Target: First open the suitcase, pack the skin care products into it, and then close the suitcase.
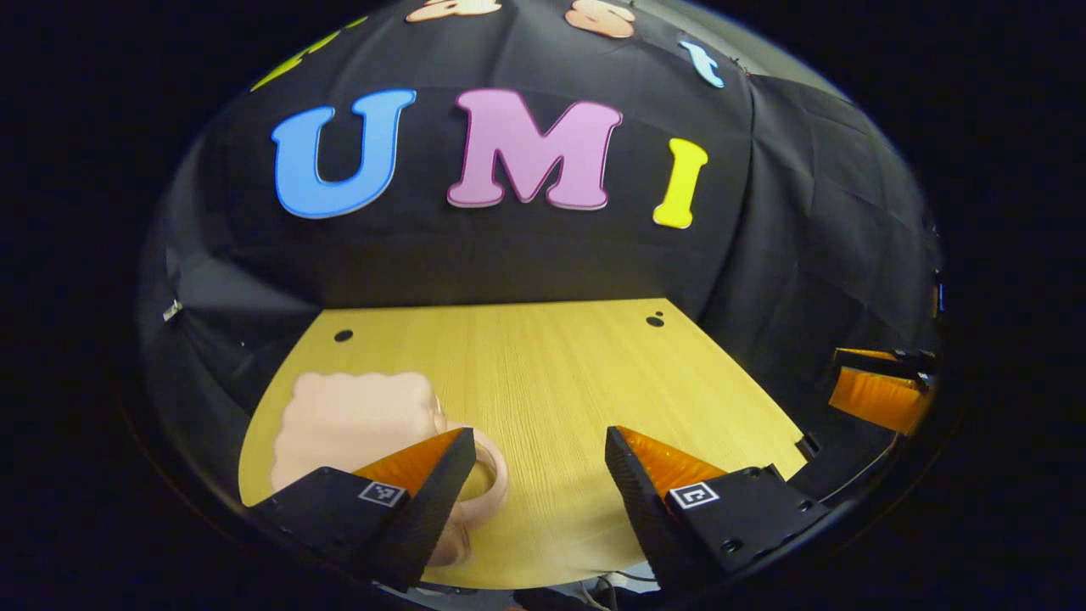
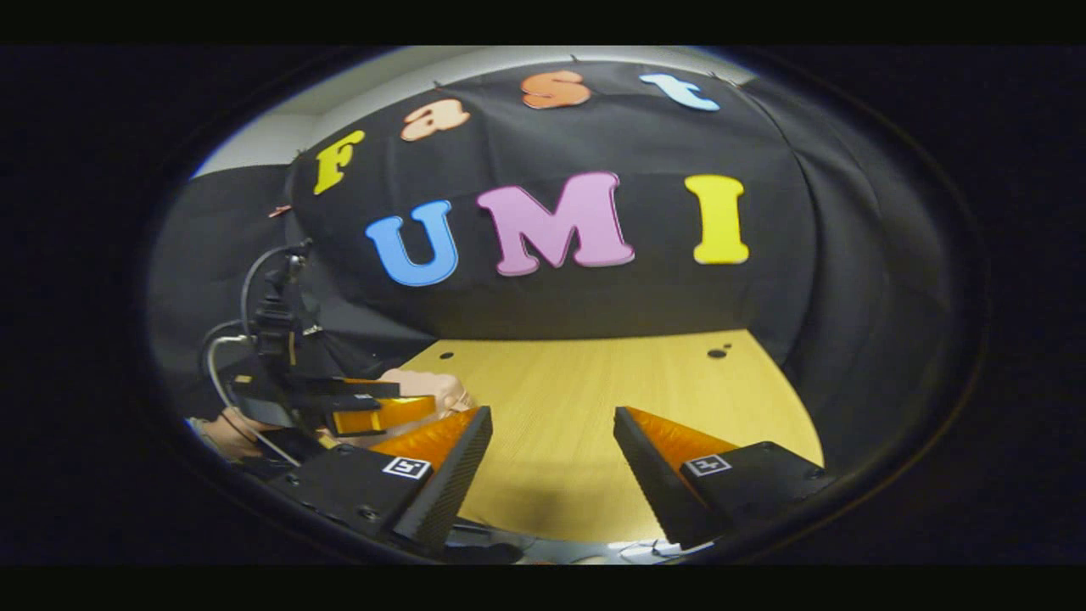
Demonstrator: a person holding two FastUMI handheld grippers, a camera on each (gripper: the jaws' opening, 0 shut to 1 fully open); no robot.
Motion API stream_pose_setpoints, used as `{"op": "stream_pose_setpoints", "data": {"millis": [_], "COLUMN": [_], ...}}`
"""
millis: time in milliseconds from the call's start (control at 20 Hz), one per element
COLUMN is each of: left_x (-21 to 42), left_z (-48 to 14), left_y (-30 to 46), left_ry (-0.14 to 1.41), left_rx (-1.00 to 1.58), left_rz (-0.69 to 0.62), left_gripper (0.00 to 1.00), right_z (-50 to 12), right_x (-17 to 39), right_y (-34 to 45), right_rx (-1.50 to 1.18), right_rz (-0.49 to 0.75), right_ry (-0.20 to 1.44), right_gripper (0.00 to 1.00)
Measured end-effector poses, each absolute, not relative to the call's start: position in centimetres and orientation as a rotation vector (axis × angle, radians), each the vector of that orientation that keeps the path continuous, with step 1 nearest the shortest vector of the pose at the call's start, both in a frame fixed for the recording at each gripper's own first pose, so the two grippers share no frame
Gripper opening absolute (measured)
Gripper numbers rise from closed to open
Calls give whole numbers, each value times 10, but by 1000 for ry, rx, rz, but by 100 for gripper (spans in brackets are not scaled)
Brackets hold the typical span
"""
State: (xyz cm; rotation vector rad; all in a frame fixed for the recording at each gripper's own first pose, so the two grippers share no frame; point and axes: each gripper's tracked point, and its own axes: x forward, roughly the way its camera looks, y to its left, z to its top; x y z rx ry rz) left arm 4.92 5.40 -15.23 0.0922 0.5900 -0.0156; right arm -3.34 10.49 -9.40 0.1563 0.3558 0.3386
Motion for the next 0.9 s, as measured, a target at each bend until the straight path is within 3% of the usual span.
{"op": "stream_pose_setpoints", "data": {"millis": [150, 500, 750, 900], "left_x": [38, 26, 37, 41], "left_z": [-95, 12, 54, 55], "left_y": [25, -6, 1, -13], "left_ry": [449, 182, 72, 48], "left_rx": [155, 140, 187, 146], "left_rz": [1, 16, 19, -51], "left_gripper": [96, 98, 98, 98], "right_z": [-57, 21, 53, 59], "right_x": [-32, -32, -31, -28], "right_y": [96, 64, 51, 58], "right_rx": [106, 80, 31, -5], "right_rz": [334, 200, 83, 62], "right_ry": [224, 4, -99, -118], "right_gripper": [97, 97, 97, 97]}}
